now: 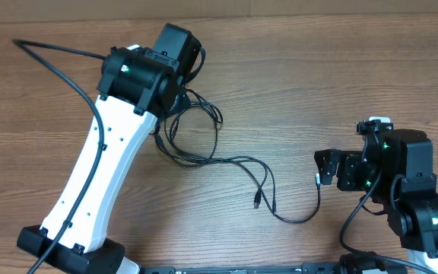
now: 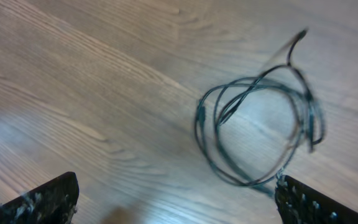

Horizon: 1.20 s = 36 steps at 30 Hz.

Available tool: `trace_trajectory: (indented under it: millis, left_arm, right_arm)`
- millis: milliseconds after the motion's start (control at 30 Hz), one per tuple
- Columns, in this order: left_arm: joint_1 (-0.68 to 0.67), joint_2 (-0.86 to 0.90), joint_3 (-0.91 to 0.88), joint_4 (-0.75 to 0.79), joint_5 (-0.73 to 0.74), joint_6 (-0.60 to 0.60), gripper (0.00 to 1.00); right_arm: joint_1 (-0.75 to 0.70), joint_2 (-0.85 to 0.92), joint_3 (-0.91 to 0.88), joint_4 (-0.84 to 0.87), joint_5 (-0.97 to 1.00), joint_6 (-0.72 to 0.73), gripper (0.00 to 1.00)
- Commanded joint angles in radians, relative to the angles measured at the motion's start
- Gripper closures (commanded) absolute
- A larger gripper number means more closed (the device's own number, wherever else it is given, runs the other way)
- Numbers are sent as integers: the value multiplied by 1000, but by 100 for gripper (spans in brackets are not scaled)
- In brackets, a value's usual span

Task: Untangle cables

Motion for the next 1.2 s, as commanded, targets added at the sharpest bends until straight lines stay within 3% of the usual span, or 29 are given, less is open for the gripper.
trace_trajectory:
  millis: [0, 167, 433, 633, 833, 1067, 1167]
  left_arm:
    - [6, -11, -100, 18, 7, 67, 0]
    - [6, -11, -259, 63, 55, -103, 0]
    - [8, -11, -542, 326, 299, -163, 4]
    - [8, -11, -711, 439, 332, -331, 7]
    - [8, -10, -827, 625, 411, -351, 7]
    - [8, -10, -875, 802, 407, -351, 8]
    - [8, 1, -878, 837, 406, -352, 14]
  right_arm:
    - [-8, -3, 12, 4, -5, 3, 0]
    - [-8, -3, 12, 3, -6, 3, 0]
    - [-8, -3, 12, 6, -6, 3, 0]
    - [-8, -3, 12, 8, -6, 3, 0]
    - [-8, -3, 11, 7, -6, 3, 0]
    - [-8, -3, 11, 7, -6, 3, 0]
    - [-8, -3, 11, 6, -6, 3, 0]
